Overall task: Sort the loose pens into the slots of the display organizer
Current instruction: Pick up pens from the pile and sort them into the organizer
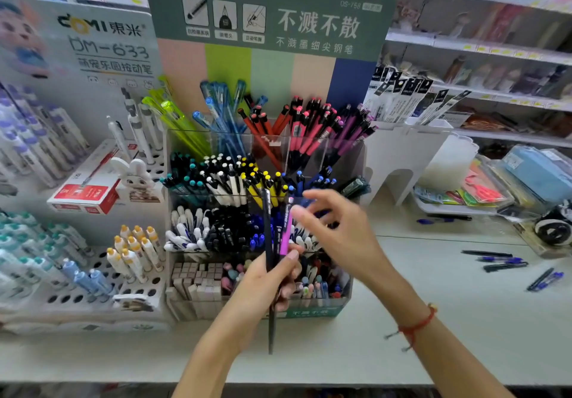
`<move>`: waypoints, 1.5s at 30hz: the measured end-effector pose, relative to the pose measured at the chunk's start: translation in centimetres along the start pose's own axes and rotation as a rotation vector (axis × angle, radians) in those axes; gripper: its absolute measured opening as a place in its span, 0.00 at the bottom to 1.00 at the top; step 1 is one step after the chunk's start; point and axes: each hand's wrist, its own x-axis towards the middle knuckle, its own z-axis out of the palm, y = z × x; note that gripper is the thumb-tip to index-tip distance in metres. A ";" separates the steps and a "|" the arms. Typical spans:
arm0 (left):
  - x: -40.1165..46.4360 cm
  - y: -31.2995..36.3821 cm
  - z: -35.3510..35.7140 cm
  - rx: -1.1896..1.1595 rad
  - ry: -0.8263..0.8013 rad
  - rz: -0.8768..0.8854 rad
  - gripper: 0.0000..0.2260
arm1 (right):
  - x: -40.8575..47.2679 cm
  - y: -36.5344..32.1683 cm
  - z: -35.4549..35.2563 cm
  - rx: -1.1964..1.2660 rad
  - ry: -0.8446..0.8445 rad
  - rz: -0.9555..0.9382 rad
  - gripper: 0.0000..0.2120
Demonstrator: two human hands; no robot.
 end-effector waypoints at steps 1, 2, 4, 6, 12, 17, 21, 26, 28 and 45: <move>-0.1 -0.1 0.0 0.025 -0.010 0.000 0.09 | -0.4 0.2 0.6 0.028 -0.028 0.018 0.16; -0.2 -0.2 -0.1 0.051 -0.019 0.003 0.08 | -0.6 0.3 1.1 0.055 -0.031 0.029 0.13; -0.4 -0.3 -0.5 0.099 -0.032 0.015 0.07 | -0.7 0.5 1.5 0.118 -0.017 0.069 0.12; -0.5 -0.3 -0.8 0.144 -0.052 0.022 0.08 | -0.5 0.4 1.6 0.195 -0.018 0.138 0.13; -1.2 0.4 -1.1 0.084 -0.036 0.022 0.15 | 0.3 -0.7 2.0 0.371 -0.063 0.140 0.11; -0.8 0.4 -2.0 -0.060 0.146 0.002 0.13 | 0.9 -1.0 1.2 0.528 0.208 0.054 0.09; -0.1 0.5 -2.6 -0.149 0.288 0.028 0.13 | 2.4 -1.6 -2.4 0.483 0.657 -0.224 0.11; 0.8 2.1 -1.2 -0.277 0.239 0.045 0.12 | 6.0 -1.0 -6.7 0.268 0.953 -0.389 0.10; 1.2 2.7 -0.4 -0.305 0.199 0.054 0.12 | 7.9 -0.5 -7.4 0.196 0.889 -0.373 0.09; 1.3 3.5 1.2 -0.364 0.090 0.035 0.12 | 13.3 0.6 -8.2 -0.430 0.358 -0.312 0.11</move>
